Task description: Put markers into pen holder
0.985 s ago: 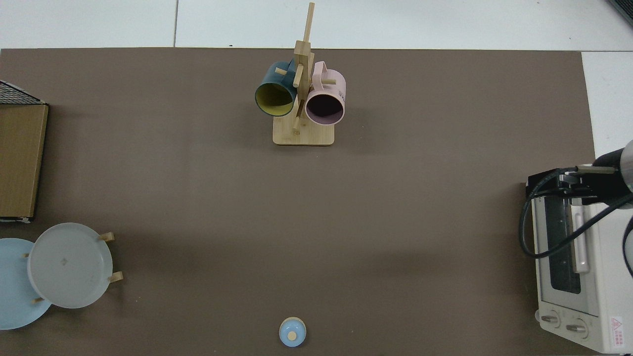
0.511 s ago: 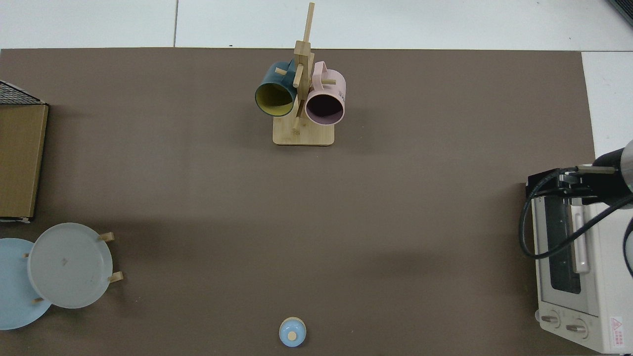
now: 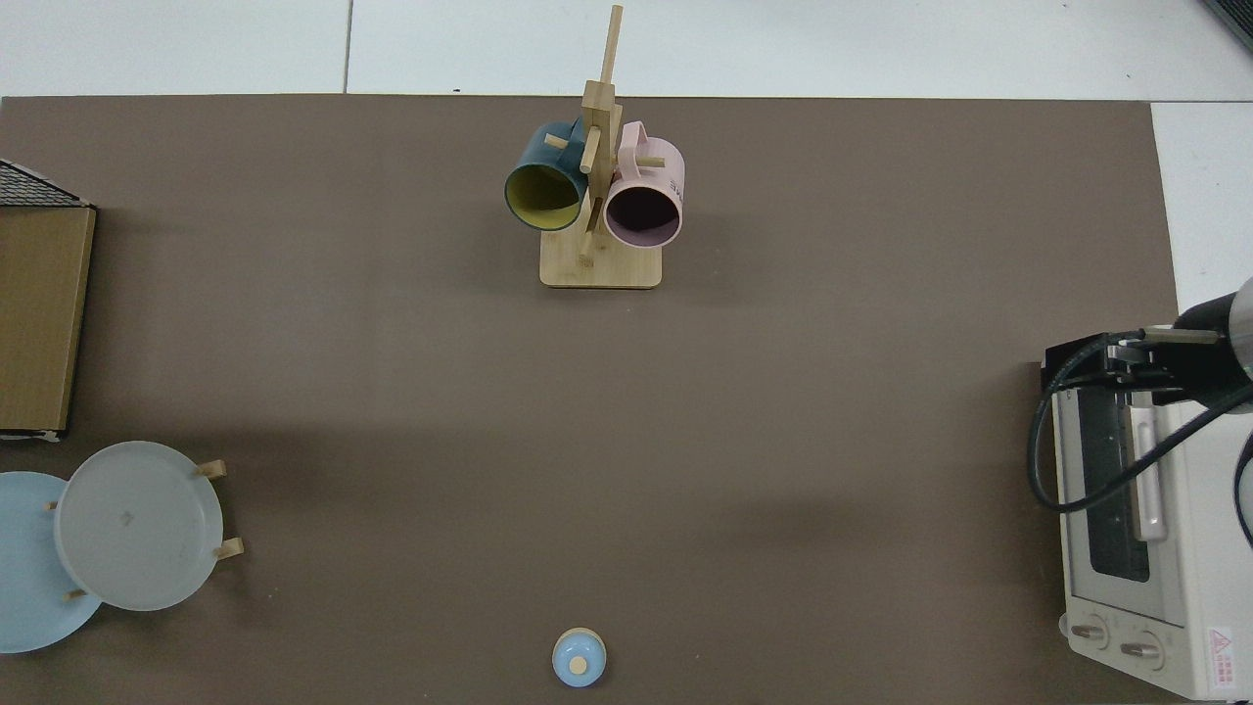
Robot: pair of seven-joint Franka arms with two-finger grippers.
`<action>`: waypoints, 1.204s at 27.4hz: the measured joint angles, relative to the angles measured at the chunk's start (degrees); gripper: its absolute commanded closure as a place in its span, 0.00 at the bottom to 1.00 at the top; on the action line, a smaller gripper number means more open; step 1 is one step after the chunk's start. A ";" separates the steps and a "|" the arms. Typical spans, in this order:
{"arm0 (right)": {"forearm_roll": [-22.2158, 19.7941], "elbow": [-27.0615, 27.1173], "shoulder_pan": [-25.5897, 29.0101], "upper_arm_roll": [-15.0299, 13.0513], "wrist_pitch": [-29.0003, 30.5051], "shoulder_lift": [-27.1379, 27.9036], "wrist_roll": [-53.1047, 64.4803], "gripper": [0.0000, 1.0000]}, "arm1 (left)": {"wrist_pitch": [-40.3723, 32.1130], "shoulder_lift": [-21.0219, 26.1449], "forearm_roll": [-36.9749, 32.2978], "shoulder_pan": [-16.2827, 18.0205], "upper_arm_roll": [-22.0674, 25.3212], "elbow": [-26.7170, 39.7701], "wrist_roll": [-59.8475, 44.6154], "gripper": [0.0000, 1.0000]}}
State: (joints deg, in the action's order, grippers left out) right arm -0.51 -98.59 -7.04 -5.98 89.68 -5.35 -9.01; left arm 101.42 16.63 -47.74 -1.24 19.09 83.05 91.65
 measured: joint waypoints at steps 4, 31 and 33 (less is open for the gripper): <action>0.00 0.01 0.00 0.00 0.00 0.00 0.00 0.00 | -1.71 1.17 -0.98 -0.02 -0.04 -0.03 -1.43 0.00; 0.00 0.02 0.00 0.00 0.00 0.00 0.00 0.00 | -21.94 0.67 21.33 -4.67 -7.18 -2.81 -24.46 0.00; 0.00 0.02 0.00 0.00 0.00 0.00 0.00 0.00 | -24.28 -0.41 25.23 -4.69 -8.13 -2.81 -30.64 0.00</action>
State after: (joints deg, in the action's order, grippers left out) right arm -0.51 -98.57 -7.04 -5.98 89.68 -5.35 -9.01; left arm 77.14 16.21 -22.51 -5.92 10.96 80.25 61.01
